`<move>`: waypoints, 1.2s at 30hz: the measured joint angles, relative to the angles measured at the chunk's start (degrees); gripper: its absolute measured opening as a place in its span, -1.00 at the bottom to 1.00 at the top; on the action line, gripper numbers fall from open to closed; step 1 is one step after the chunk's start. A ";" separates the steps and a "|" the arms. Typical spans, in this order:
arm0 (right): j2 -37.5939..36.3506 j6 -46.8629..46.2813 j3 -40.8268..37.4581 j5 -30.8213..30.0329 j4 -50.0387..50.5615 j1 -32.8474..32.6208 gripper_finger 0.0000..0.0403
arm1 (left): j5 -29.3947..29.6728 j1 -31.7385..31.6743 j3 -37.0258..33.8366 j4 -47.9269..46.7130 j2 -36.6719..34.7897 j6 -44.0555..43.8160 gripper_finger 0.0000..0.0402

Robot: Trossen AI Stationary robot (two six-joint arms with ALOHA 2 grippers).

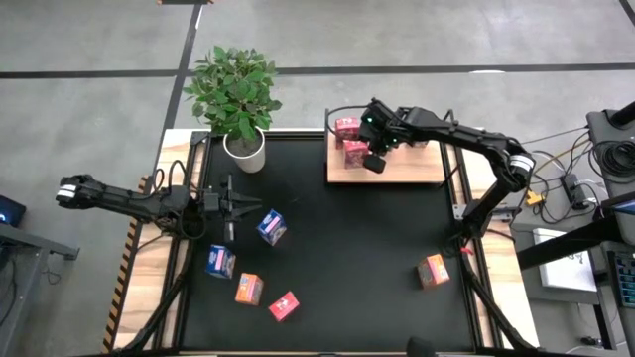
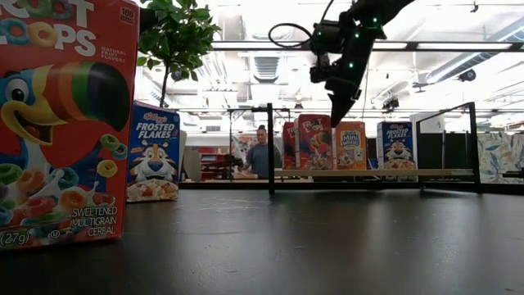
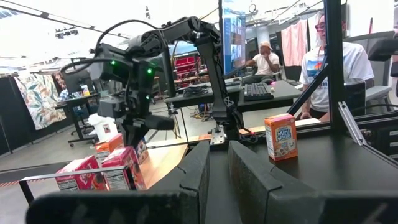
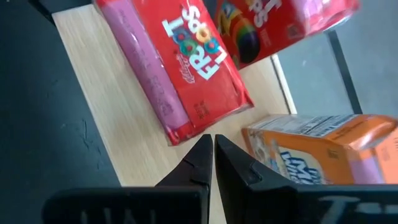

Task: Stack cereal on shelf
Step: Put the right red cereal box on the shelf aligned with the other red cereal box

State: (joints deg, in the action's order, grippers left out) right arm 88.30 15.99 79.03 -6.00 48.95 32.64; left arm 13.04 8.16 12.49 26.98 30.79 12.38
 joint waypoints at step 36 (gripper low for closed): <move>-1.40 -3.02 -0.73 0.00 1.20 -2.03 -0.96 | 0.02 0.00 0.00 0.02 0.00 -0.02 -0.78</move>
State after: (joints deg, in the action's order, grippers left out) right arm 86.90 12.96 78.30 -6.00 50.15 30.61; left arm 13.06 8.16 12.49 27.00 30.79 12.36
